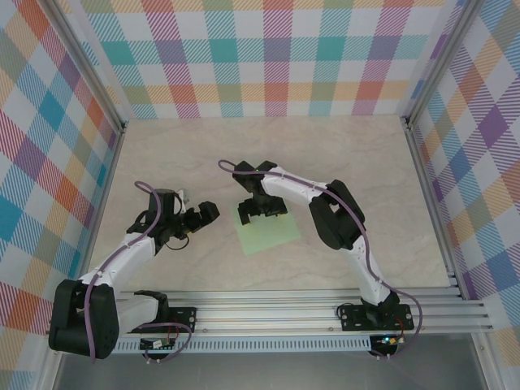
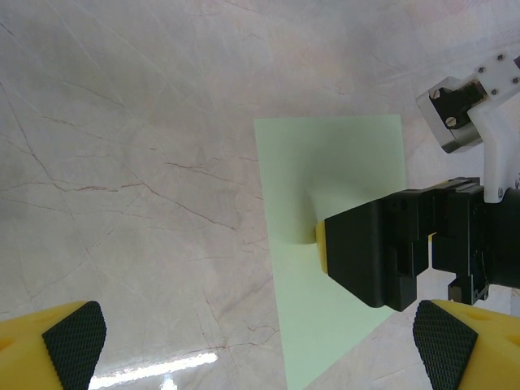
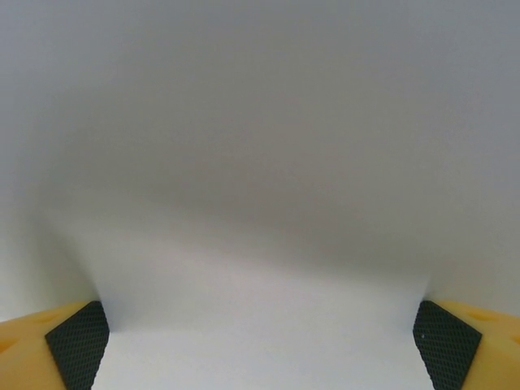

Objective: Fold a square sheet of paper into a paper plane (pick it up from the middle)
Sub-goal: Fold the square sheet of paper in half at the center of the table.

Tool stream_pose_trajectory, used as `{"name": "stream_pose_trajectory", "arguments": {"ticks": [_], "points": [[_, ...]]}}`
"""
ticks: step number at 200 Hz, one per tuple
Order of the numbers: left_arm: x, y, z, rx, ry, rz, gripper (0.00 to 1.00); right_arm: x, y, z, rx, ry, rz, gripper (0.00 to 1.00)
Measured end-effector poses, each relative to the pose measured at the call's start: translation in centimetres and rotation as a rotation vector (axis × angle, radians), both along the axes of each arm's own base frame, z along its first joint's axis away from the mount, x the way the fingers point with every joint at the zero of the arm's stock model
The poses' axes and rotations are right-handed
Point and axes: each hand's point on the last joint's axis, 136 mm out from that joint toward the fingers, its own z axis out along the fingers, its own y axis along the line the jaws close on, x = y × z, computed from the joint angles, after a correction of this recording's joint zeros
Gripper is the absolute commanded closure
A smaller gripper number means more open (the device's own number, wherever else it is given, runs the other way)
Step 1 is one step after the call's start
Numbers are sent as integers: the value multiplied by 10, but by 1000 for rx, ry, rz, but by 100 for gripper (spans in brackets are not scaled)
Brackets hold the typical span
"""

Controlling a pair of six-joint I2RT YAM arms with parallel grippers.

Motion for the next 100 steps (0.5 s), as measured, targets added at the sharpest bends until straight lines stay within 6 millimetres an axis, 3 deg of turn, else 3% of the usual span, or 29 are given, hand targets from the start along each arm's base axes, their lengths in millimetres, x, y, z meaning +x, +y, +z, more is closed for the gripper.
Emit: {"name": "stream_pose_trajectory", "arguments": {"ticks": [48, 100], "points": [[-2, 0, -2, 2, 10, 0, 0, 1, -1, -1, 7, -4, -3, 7], [-5, 1, -2, 4, 20, 0, 0, 2, -4, 2, -1, -3, -8, 18]]}}
